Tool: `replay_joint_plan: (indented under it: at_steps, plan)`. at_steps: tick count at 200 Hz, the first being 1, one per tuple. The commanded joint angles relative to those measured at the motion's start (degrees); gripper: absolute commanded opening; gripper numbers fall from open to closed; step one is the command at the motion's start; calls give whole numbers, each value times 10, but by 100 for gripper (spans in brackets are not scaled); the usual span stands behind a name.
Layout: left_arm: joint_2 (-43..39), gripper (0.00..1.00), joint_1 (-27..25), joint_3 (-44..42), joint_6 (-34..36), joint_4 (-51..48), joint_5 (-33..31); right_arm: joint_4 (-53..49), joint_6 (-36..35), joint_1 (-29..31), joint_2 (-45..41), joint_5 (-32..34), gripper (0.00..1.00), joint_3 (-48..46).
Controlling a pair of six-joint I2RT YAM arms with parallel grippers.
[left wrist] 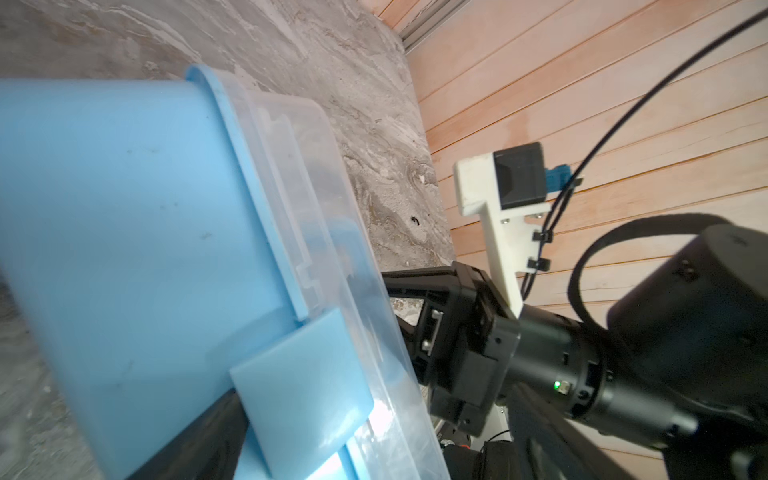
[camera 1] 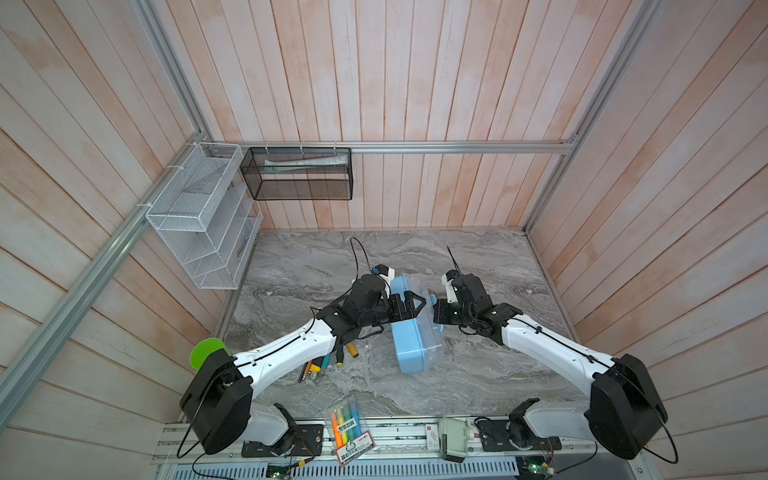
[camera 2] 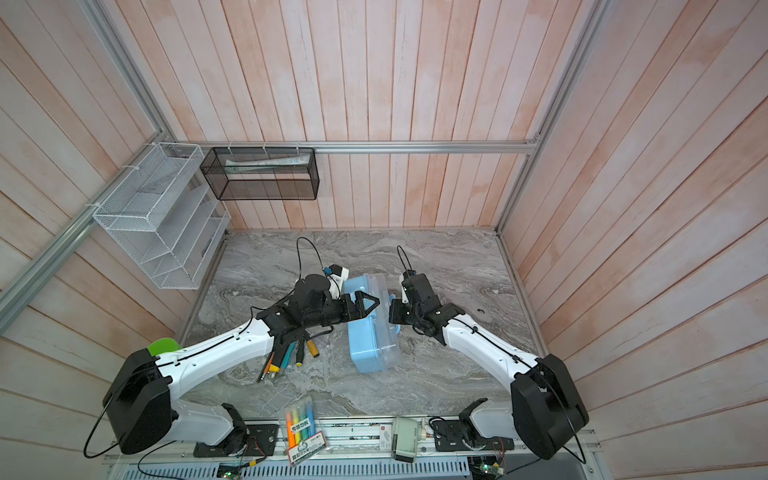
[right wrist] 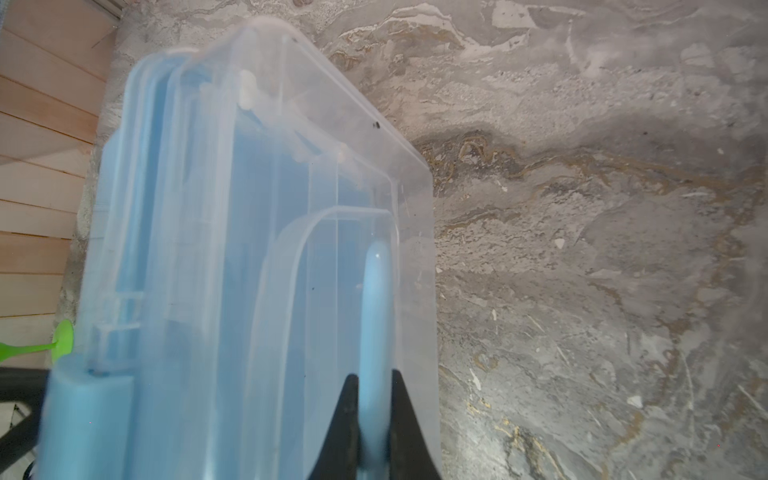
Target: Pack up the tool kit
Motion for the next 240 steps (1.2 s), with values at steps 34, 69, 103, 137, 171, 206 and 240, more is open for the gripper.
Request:
replay_joint_plan:
  at_steps: [34, 69, 103, 137, 171, 206, 240]
  plan:
    - [9, 99, -27, -66, -49, 68, 118, 55, 2, 16, 3, -21, 0, -5]
    - [-29, 100, -20, -45, 4, -51, 38, 46, 3, 16, -5, -7, 0, -4]
    - [-72, 100, 22, -44, 39, -124, -26, 48, 3, 16, -36, 12, 0, -1]
    - [-107, 100, 47, -47, 75, -162, -77, 34, 5, 16, -65, 26, 0, 7]
    - [-119, 100, 53, -52, 98, -175, -117, 14, 5, 16, -75, 25, 0, 28]
    - [-143, 100, 59, -96, 98, -122, -98, 4, 11, 22, -71, 16, 0, 36]
    - [-156, 100, 60, -113, 98, -124, -113, -8, 18, 35, -69, 27, 0, 55]
